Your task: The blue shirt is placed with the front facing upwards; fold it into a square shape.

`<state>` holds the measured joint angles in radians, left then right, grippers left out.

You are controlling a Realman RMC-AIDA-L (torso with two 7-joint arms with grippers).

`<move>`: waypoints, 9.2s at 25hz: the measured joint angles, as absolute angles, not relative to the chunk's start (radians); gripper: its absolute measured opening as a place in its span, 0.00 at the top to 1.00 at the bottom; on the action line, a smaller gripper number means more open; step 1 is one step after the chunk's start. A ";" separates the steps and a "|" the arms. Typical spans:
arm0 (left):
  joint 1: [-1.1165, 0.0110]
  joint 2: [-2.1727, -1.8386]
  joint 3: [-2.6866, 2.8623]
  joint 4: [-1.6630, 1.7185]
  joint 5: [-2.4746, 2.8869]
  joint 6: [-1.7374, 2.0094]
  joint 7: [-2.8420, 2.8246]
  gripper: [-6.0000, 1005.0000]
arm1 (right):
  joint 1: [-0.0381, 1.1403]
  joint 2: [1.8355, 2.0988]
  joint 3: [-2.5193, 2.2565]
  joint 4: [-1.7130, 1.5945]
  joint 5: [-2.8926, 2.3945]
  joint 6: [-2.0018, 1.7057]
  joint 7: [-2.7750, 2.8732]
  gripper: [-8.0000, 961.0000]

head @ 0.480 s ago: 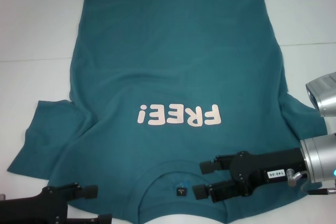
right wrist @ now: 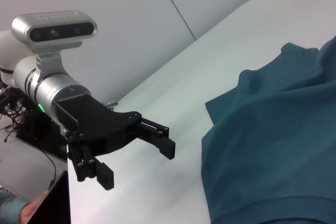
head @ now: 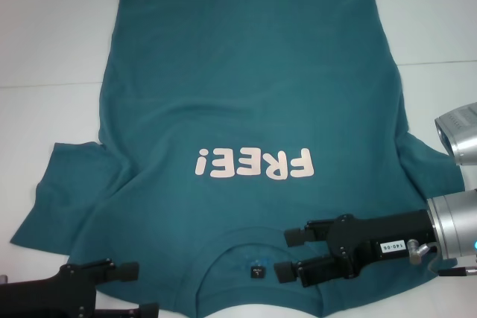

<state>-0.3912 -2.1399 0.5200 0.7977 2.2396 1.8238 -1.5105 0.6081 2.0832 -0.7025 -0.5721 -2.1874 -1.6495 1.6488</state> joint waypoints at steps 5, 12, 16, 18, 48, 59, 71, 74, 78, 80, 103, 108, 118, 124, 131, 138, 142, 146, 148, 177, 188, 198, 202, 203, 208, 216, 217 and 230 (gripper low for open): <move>-0.391 -2.140 0.515 0.798 2.236 1.824 -1.515 0.06 | 0.607 2.083 -0.700 -0.573 -2.187 -1.651 1.649 0.02; -0.423 -2.117 0.445 0.798 2.227 1.805 -1.714 0.06 | 0.610 2.078 -0.684 -0.578 -2.175 -1.656 1.700 0.02; -0.456 -2.093 0.367 0.797 2.206 1.792 -1.899 0.06 | 0.624 2.069 -0.683 -0.583 -2.164 -1.653 1.790 0.02; -0.466 -2.090 0.363 0.796 2.193 1.775 -1.970 0.06 | 0.631 2.065 -0.683 -0.591 -2.161 -1.643 1.850 0.02; -0.527 -2.048 0.353 0.643 2.173 1.154 -2.398 0.06 | 0.720 1.993 -0.673 -0.635 -2.146 -1.472 2.255 0.02; -0.531 -2.049 0.370 0.618 2.176 1.098 -2.291 0.06 | 0.720 1.993 -0.673 -0.635 -2.146 -1.471 2.257 0.02; -0.536 -2.047 0.371 0.582 2.204 1.057 -2.247 0.06 | 0.712 1.993 -0.673 -0.634 -2.146 -1.471 2.258 0.02; -0.536 -2.047 0.371 0.579 2.204 1.057 -2.248 0.06 | 0.712 1.993 -0.673 -0.632 -2.146 -1.471 2.258 0.02; -0.538 -2.046 0.371 0.575 2.204 1.057 -2.246 0.07 | 0.712 1.993 -0.673 -0.632 -2.146 -1.471 2.258 0.02; -0.542 -2.046 0.371 0.570 2.204 1.054 -2.243 0.07 | 0.712 1.993 -0.673 -0.631 -2.146 -1.471 2.258 0.02; -0.560 -2.043 0.420 0.538 2.204 1.008 -2.247 0.08 | 0.705 1.993 -0.673 -0.627 -2.147 -1.470 2.257 0.02; -0.563 -2.043 0.430 0.525 2.204 1.018 -2.249 0.08 | 0.698 1.993 -0.673 -0.627 -2.146 -1.470 2.256 0.02; -0.562 -2.042 0.432 0.524 2.204 1.079 -2.272 0.08 | 0.698 1.991 -0.673 -0.628 -2.146 -1.470 2.256 0.02; -0.562 -2.042 0.434 0.526 2.204 1.071 -2.273 0.08 | 0.698 1.991 -0.670 -0.628 -2.146 -1.468 2.255 0.02; -0.564 -2.041 0.433 0.534 2.204 1.058 -2.274 0.09 | 0.698 1.991 -0.670 -0.626 -2.146 -1.468 2.254 0.02; -0.584 -2.036 0.440 0.535 2.251 1.038 -2.281 0.09 | 0.698 1.991 -0.670 -0.626 -2.146 -1.468 2.253 0.02; -0.591 -2.034 0.443 0.535 2.268 1.033 -2.289 0.09 | 0.698 1.990 -0.670 -0.626 -2.146 -1.468 2.253 0.02; -0.592 -2.034 0.443 0.537 2.269 1.030 -2.298 0.09 | 0.698 1.990 -0.670 -0.626 -2.146 -1.468 2.253 0.02; -0.592 -2.033 0.444 0.541 2.271 1.034 -2.312 0.09 | 0.698 1.989 -0.670 -0.626 -2.146 -1.468 2.253 0.03; -0.603 -2.031 0.473 0.574 2.336 1.043 -2.381 0.90 | 0.694 1.987 -0.662 -0.626 -2.146 -1.468 2.249 0.03; -0.609 -2.001 0.345 0.574 2.320 1.194 -2.384 0.99 | 0.689 1.986 -0.661 -0.626 -2.146 -1.468 2.246 0.03; -0.626 -1.985 0.329 0.578 2.304 1.270 -2.389 0.98 | 0.686 1.986 -0.661 -0.626 -2.146 -1.468 2.244 0.03; -0.630 -1.969 0.327 0.600 2.308 1.296 -2.405 0.98 | 0.686 1.986 -0.661 -0.626 -2.146 -1.472 2.244 0.03; -0.631 -1.965 0.324 0.606 2.309 1.305 -2.409 0.98 | 0.685 1.986 -0.661 -0.625 -2.146 -1.473 2.244 0.03; -0.633 -1.942 0.310 0.633 2.309 1.336 -2.435 0.97 | 0.684 1.987 -0.661 -0.624 -2.146 -1.473 2.244 0.03; -0.640 -1.927 0.294 0.660 2.319 1.346 -2.463 0.97 | 0.686 1.988 -0.661 -0.624 -2.146 -1.473 2.245 0.03; -0.642 -1.925 0.293 0.663 2.319 1.346 -2.466 0.97 | 0.686 1.988 -0.661 -0.624 -2.146 -1.472 2.245 0.03; -0.676 -1.914 0.366 0.687 2.334 1.371 -2.539 0.95 | 0.685 1.989 -0.664 -0.624 -2.146 -1.470 2.246 0.03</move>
<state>-0.6761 -1.9139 0.3657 0.6868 2.3336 1.3713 -2.5387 0.6850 1.9891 -0.6639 -0.6243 -2.1461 -1.4697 2.2459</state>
